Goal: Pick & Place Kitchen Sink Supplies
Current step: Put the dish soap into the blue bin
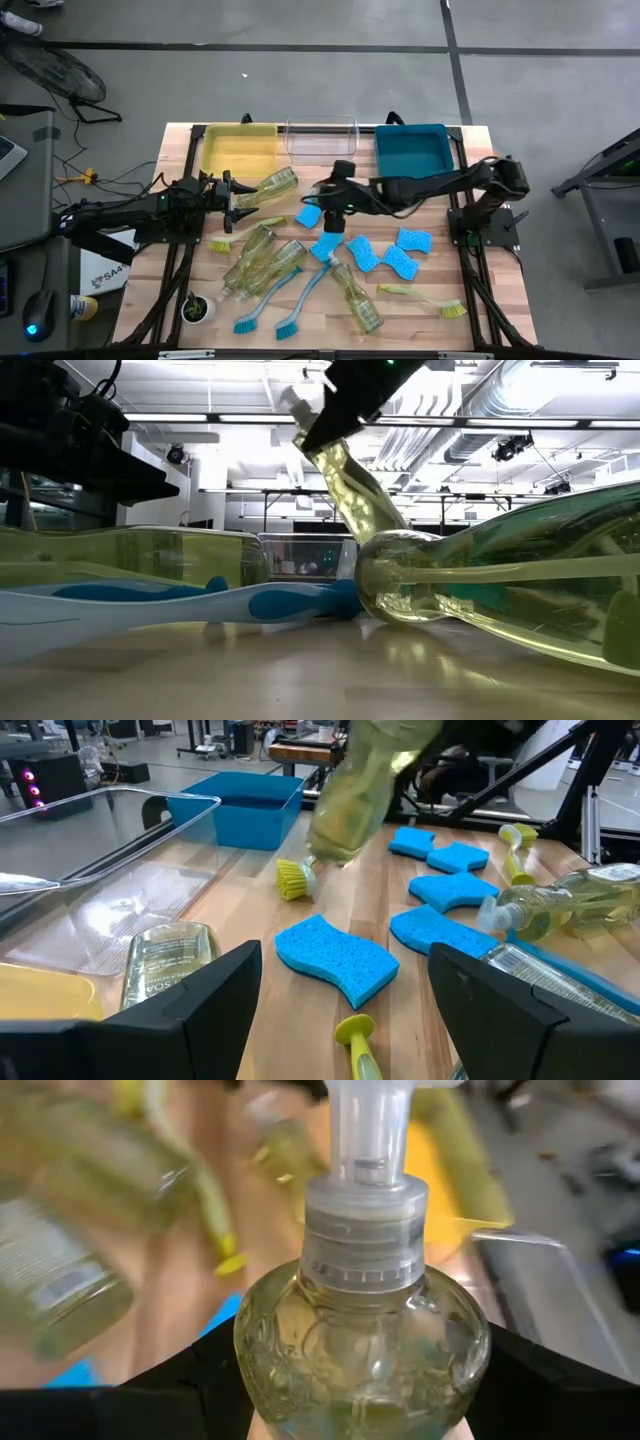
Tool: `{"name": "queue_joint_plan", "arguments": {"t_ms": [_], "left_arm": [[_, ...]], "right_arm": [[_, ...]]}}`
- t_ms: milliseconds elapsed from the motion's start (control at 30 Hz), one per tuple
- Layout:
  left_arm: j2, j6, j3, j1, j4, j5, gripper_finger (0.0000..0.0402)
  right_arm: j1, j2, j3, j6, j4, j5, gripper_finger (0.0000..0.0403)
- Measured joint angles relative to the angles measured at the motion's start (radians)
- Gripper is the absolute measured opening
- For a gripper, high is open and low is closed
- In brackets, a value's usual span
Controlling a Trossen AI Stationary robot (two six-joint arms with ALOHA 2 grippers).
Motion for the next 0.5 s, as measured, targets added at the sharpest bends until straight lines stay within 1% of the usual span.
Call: {"name": "queue_joint_plan", "arguments": {"t_ms": [133,233,400,433,500], "left_arm": [[0.0,0.0,0.0,0.0,0.0,0.0,0.028],[0.0,0.0,0.0,0.0,0.0,0.0,0.028],[0.0,0.0,0.0,0.0,0.0,0.0,0.028],[0.0,0.0,0.0,0.0,0.0,0.0,0.028],[0.0,0.0,0.0,0.0,0.0,0.0,0.028]], "right_arm": [[0.013,-0.086,-0.162,0.014,0.227,0.224,0.0263],[0.017,-0.152,-0.244,0.014,0.317,0.381,0.0263],[0.004,-0.258,-0.339,0.025,0.369,0.551,0.0263],[-0.005,-0.286,-0.36,0.03,0.379,0.575,0.0263],[-0.03,-0.343,-0.408,0.062,0.403,0.591,0.0263]]}}
